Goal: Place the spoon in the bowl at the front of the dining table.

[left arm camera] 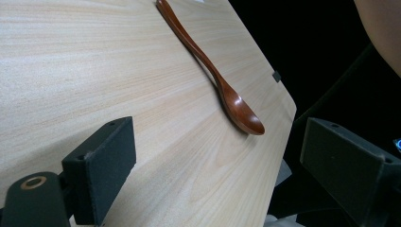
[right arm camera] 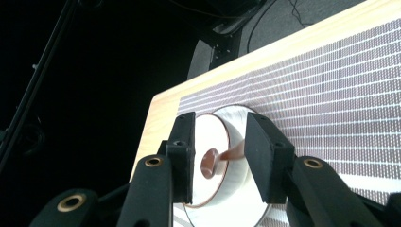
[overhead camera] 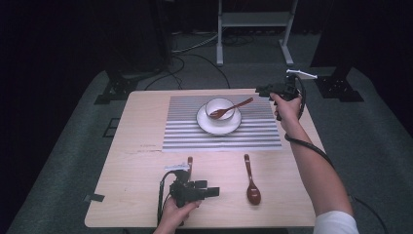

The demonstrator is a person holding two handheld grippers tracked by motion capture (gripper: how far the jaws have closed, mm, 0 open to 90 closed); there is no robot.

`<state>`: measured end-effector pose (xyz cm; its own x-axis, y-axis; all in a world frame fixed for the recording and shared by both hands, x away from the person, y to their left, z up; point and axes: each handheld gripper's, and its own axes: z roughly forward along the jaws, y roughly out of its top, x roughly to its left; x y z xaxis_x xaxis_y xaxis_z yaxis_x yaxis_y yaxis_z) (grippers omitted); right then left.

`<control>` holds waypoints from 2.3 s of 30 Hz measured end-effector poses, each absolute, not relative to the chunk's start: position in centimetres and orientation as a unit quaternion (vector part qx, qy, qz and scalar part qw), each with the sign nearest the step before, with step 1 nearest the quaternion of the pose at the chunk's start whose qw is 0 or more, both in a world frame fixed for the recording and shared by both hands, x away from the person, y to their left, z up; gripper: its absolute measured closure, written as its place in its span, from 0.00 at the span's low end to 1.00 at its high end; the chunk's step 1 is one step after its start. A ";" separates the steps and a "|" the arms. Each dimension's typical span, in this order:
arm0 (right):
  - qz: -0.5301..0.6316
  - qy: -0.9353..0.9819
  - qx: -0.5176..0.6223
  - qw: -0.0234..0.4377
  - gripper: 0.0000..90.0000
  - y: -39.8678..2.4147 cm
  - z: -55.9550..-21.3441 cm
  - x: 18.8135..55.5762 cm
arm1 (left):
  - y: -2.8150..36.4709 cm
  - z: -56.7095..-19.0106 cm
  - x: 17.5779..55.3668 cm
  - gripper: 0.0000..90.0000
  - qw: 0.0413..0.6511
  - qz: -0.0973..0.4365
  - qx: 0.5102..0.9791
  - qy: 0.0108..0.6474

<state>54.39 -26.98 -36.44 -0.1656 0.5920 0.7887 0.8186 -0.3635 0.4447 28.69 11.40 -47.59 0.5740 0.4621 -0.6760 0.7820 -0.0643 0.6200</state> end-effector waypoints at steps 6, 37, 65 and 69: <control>-0.525 -0.559 -0.633 0.108 0.64 -27.2 -36.7 53.4 | 11.3 -47.7 28.7 0.11 0.524 -0.151 0.717 0.434; -0.494 -0.605 -0.610 0.130 0.60 -28.3 -39.1 48.6 | 10.7 -47.7 28.6 0.11 0.518 -0.150 0.727 0.426; -0.473 -0.639 -0.590 0.141 0.57 -27.7 -40.7 44.8 | 10.4 -48.1 28.7 0.11 0.515 -0.157 0.726 0.427; -0.471 -0.644 -0.586 0.143 0.57 -27.4 -40.9 44.3 | 10.4 -48.0 28.7 0.11 0.515 -0.156 0.728 0.426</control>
<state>44.29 -27.45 -40.95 -0.2726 0.6204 0.7354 0.8889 -0.1301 0.4392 28.65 10.43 -48.02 0.5888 0.4595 -0.6650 0.7800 -0.1073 0.6164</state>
